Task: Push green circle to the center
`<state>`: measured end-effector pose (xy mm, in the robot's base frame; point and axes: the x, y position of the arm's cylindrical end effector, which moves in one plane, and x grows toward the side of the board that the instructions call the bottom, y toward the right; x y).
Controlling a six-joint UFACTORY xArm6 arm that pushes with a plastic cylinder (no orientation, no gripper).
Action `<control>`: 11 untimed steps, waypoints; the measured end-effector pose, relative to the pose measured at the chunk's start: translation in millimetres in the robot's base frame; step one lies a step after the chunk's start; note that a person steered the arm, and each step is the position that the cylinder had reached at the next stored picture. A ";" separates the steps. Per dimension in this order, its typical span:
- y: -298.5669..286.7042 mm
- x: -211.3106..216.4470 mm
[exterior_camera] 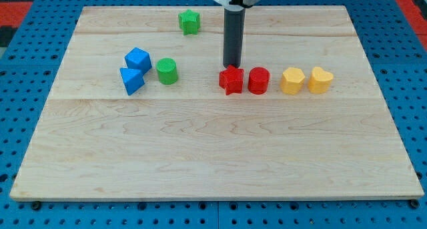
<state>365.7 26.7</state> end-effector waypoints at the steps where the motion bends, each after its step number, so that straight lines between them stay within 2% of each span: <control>1: -9.0 2.5; 4: -27.6 -7.0; 7: -143.9 -14.1; 9: -144.5 13.9; 11: -135.7 16.3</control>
<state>382.0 -109.0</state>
